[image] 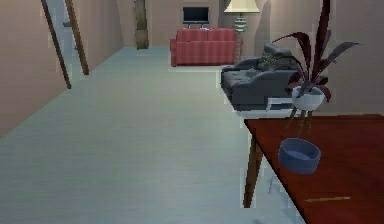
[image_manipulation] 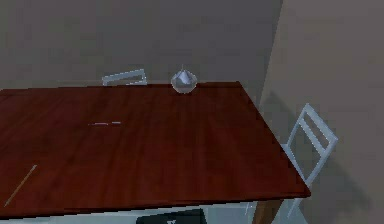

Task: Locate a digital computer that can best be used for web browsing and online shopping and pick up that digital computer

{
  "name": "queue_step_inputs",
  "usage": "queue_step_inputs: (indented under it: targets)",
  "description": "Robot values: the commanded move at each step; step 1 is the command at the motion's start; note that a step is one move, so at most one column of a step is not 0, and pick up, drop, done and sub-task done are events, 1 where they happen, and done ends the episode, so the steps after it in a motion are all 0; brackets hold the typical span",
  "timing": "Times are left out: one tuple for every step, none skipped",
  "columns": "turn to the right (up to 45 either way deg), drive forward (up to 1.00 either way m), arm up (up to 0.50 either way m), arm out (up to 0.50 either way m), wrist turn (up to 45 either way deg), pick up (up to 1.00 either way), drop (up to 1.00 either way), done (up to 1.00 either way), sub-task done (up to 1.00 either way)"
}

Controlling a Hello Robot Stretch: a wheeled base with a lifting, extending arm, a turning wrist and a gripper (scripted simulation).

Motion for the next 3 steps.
queue_step_inputs:
  targets:
    - [0.0, 0.0, 0.0, 0.0, 45.0, 0.0, 0.0, 0.0, 0.0]
    - [0.0, 0.0, 0.0, 0.0, 45.0, 0.0, 0.0, 0.0, 0.0]
    - [0.0, 0.0, 0.0, 0.0, 12.0, 0.0, 0.0, 0.0, 0.0]
